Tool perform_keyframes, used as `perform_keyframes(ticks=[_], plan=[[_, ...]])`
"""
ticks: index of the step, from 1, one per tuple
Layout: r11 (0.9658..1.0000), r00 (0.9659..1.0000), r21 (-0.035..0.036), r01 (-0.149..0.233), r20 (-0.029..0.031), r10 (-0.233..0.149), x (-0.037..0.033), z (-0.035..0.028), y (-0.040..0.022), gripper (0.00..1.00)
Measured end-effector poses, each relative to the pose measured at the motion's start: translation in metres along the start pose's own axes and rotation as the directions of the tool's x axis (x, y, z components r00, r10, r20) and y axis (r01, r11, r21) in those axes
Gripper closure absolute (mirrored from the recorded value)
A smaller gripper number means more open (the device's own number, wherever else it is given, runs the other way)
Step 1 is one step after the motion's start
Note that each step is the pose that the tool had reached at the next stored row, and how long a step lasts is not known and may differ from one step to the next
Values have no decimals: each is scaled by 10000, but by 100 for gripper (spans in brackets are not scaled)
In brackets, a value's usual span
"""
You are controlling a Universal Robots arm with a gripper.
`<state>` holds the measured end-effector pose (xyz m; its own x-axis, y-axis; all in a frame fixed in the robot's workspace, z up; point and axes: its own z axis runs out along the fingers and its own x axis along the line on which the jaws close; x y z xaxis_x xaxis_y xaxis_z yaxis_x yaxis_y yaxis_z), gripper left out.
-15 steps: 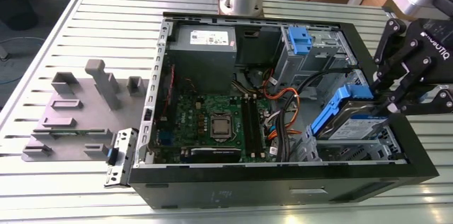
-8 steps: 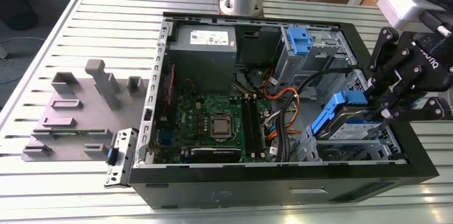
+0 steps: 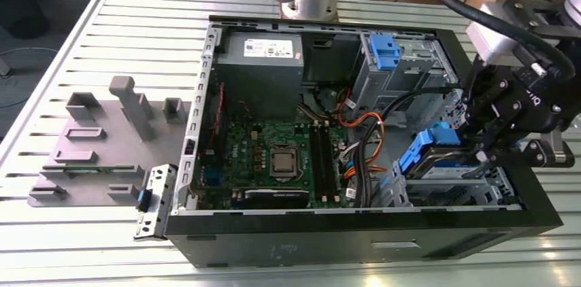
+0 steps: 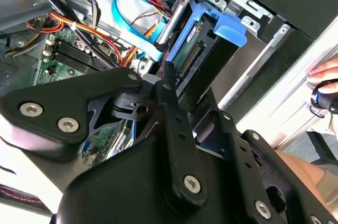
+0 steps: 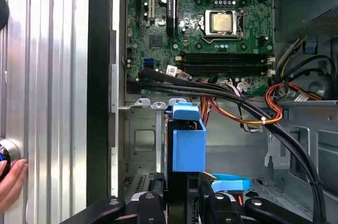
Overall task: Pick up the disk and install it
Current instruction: 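Insert the disk into the insertion slot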
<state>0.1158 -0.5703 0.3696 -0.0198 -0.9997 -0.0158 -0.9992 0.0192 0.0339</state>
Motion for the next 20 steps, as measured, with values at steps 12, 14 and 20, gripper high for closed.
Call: perform_keyframes(ticks=[12, 14, 20], plan=[[10000, 10000, 0, -4, -4, 4, 3, 165, -5, 65], [10000, 10000, 0, -4, -3, 4, 3, 166, -5, 65], [10000, 10000, 0, -4, -2, 4, 3, 169, -5, 58]])
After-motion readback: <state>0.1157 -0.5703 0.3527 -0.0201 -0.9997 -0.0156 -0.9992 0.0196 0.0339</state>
